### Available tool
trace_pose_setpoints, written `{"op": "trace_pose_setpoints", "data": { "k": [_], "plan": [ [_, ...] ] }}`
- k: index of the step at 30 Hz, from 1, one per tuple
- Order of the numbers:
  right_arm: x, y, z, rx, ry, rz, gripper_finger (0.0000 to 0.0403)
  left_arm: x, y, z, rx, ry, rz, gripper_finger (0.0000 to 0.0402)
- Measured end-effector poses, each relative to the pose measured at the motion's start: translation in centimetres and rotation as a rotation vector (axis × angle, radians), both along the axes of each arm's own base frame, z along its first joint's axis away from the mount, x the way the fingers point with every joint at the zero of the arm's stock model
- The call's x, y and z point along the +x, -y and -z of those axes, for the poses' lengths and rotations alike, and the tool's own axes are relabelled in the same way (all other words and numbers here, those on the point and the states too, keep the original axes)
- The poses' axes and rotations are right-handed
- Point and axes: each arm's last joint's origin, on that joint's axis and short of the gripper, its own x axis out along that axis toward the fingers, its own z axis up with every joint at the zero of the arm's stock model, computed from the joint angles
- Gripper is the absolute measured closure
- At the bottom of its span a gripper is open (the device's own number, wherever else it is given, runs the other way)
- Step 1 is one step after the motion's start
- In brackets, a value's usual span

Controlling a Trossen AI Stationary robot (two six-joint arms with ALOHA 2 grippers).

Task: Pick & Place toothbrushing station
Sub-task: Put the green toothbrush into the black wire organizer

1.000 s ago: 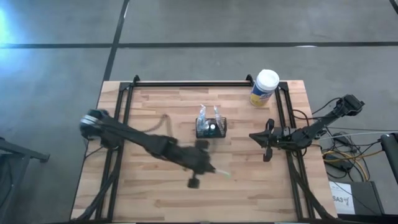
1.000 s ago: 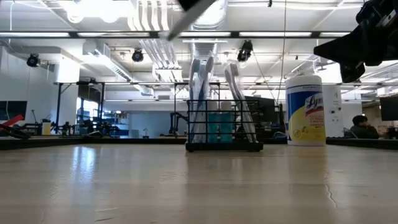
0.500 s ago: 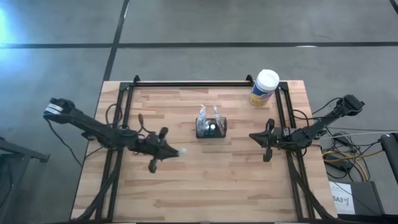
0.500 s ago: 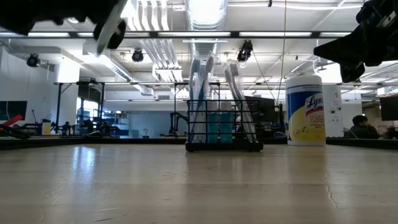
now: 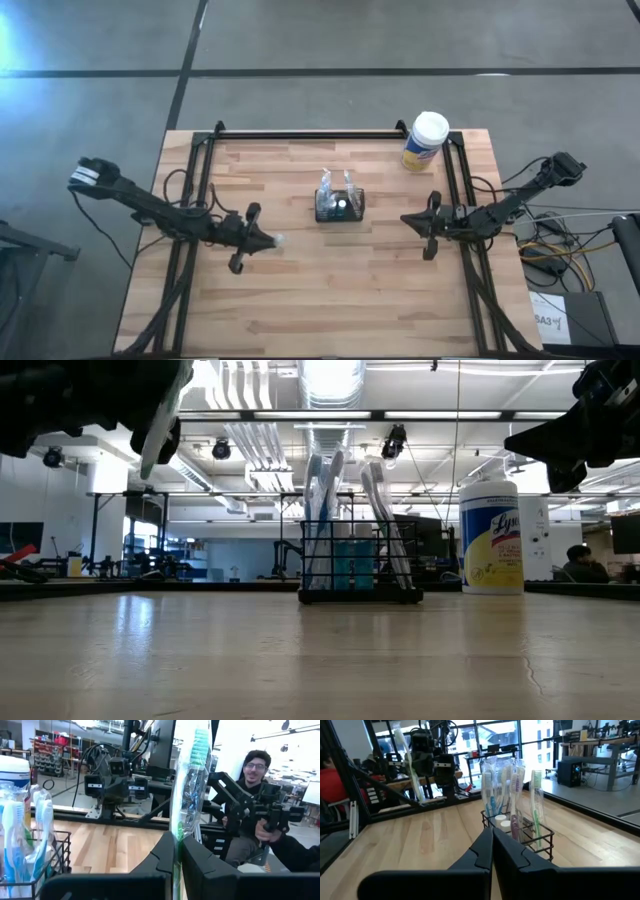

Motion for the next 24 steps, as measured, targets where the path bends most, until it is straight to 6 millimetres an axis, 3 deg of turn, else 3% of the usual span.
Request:
{"op": "trace_pose_setpoints", "data": {
  "k": [24],
  "plan": [
    [0.07, -0.04, 0.12, 0.008, -0.007, 0.0, 0.0394, 0.16, 0.06, 0.23, 0.042, -0.005, -0.006, 0.0386]
  ]
}}
